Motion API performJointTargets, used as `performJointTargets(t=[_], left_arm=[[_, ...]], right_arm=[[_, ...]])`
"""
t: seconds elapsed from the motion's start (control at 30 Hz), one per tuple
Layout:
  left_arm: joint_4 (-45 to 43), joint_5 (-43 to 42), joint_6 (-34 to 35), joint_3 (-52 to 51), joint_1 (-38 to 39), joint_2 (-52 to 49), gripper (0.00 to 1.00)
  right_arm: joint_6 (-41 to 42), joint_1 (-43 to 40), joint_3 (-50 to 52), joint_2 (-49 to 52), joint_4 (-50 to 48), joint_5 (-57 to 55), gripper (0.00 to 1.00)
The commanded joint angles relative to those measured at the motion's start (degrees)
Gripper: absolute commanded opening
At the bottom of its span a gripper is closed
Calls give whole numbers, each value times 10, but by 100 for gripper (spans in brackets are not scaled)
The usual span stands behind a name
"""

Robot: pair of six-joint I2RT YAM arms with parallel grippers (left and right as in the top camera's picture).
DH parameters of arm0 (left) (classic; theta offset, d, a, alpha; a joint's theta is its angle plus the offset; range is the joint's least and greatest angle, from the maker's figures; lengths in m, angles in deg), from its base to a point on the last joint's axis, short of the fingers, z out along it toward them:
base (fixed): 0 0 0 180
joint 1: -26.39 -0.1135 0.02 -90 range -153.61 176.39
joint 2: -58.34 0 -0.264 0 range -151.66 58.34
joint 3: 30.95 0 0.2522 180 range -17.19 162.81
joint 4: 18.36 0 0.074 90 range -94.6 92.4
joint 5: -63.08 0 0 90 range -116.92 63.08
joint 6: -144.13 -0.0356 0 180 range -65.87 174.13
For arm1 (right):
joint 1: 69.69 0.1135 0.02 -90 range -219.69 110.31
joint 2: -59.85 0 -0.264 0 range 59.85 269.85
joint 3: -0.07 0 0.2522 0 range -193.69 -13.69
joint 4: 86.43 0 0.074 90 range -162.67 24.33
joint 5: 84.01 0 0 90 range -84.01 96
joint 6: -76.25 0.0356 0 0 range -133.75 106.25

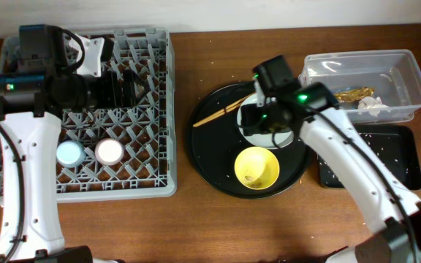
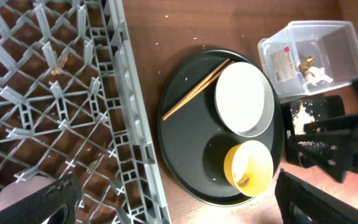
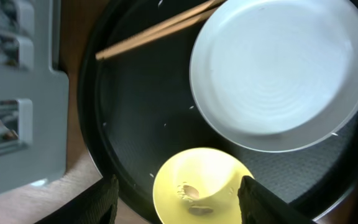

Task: Sort waste into correct bins and load items into the dishwasher rack

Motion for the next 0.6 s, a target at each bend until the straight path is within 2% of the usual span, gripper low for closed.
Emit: performJointTargets(t=[0.0,0.03,0.07,0.1,0.13,0.2,0.27,0.33,0.37,0.43,0.5,0.57], left_arm=[[-24,-13,-57,5,38,-4,99],[-16,64,-60,5,91,-10,99],[-18,160,-59,5,159,-26,99],[-30,270,-59,5,225,-54,94],[-51,315,-59,5,269,-90,89],[-89,333,-59,5,301,-156,76],[-152,340,-73,5,302,-249,56],[-206,333,-144,5,304,-325,56],[-226,312,-187,5,306,-363,52],[-244,312,-190,5,309,-392,47],[-264,289,-190,5,310,-400,36],[-274,279,-190,5,311,-401,36]], right_arm=[[24,-52,-10,-111,8,9,63],[24,-69,-10,-150,8,3,65],[24,-90,-10,-192,13,-12,84],[24,-109,-10,-219,18,-17,99],[24,-118,-10,-229,25,-17,99],[24,-120,-10,-229,57,-17,98],[23,-120,-10,-221,90,-17,98],[24,-120,-9,-213,96,-17,99],[24,-120,-9,-208,97,-17,98],[24,-120,-9,-197,100,-17,99],[24,-119,-9,-180,102,-17,98],[24,-119,-9,-165,110,-17,98]])
